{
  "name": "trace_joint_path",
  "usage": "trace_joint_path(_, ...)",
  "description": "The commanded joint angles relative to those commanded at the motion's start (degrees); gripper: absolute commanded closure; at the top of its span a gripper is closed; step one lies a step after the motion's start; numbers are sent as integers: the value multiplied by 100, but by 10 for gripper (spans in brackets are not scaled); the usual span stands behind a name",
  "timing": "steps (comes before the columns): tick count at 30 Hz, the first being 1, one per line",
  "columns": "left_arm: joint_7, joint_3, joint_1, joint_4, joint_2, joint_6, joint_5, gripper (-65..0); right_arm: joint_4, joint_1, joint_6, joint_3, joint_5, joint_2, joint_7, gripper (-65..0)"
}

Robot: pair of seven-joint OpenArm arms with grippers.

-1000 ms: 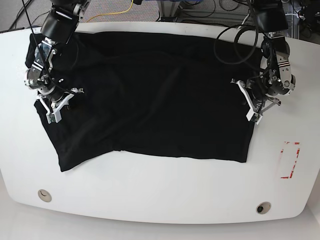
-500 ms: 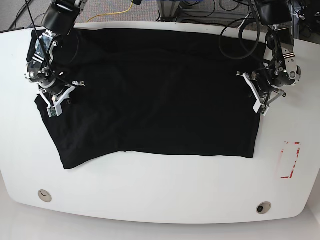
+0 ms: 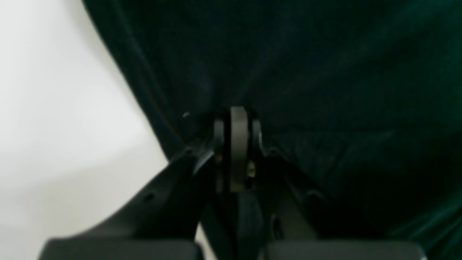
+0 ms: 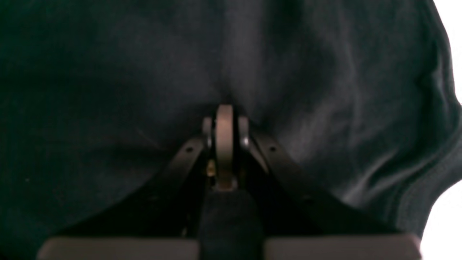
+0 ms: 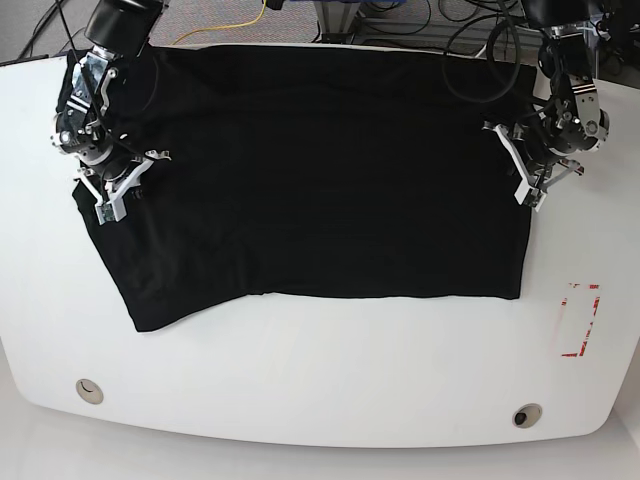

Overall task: Layout the t-shirt on the table in an organized manner, then fold the t-shirt properly
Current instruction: 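Hold the shirt edge with both grippers and pull it taut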

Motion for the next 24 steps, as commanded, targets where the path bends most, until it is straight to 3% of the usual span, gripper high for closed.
trace_joint_path(17, 0, -9, 0, 202, -9, 0, 0, 0, 484, -176, 0, 0, -18, -158, -18, -21)
trace_joint_path(19, 9, -18, -88, 202, -18, 0, 18, -38, 642, -132, 0, 0, -18, -158, -26, -29)
trace_joint_path(22, 132, -167, -158, 202, -97, 0, 18, -131, 853, -114, 0, 0, -53, -158, -26, -95)
trace_joint_path(24, 325, -325, -316, 237, -114, 0, 18, -256, 1046, -88, 0, 0, -53, -158, -35, -219)
